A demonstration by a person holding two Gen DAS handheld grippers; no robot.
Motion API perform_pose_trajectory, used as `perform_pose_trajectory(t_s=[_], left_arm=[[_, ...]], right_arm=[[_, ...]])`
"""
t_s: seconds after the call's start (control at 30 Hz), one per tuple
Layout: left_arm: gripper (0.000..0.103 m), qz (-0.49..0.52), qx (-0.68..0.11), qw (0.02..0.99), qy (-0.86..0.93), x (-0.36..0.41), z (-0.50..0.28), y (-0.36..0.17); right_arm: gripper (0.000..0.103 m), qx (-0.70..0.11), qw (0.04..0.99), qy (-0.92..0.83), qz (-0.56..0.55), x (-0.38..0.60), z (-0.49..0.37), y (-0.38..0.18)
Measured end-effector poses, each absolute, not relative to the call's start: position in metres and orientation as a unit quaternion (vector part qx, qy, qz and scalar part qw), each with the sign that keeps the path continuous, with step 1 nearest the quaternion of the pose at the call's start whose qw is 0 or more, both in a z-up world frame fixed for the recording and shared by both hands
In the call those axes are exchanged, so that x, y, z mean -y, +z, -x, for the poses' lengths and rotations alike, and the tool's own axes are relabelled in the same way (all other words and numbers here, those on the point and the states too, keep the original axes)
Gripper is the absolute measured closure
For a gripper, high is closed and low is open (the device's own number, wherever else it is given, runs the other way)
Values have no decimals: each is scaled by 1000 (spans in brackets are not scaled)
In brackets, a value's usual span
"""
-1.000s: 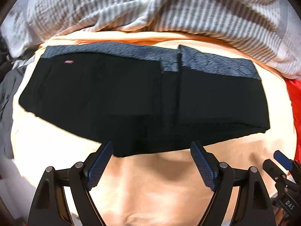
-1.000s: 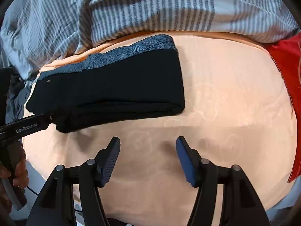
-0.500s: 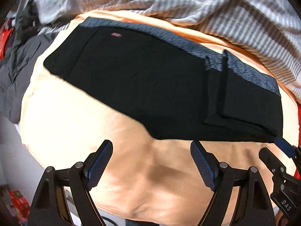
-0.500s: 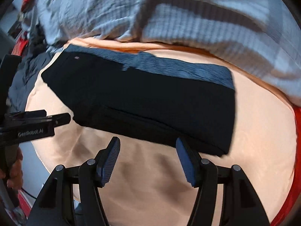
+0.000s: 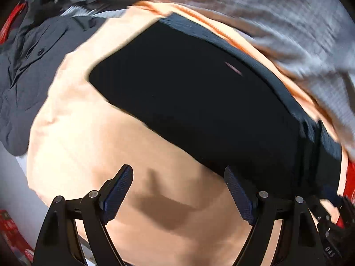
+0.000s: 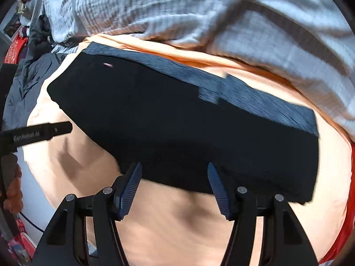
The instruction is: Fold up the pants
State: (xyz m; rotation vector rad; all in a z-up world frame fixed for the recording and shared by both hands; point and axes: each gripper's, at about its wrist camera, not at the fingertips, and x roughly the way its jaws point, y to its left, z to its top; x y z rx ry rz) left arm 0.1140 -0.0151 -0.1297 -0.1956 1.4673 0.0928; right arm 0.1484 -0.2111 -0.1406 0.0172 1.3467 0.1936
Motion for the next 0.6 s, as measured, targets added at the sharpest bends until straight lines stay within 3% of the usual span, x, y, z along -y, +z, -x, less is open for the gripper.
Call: perform_pose_trajectory(t_s=[0.23,0.6], left_arm=[[18,146,-672,724,64,-45,-141,-151],[18,176,-674,715,50,-52,-155,-170]], right_arm=[[35,-639,763,93,-22,155,-192,-163],[31,-708,702,49,-52,158,-217,-228]])
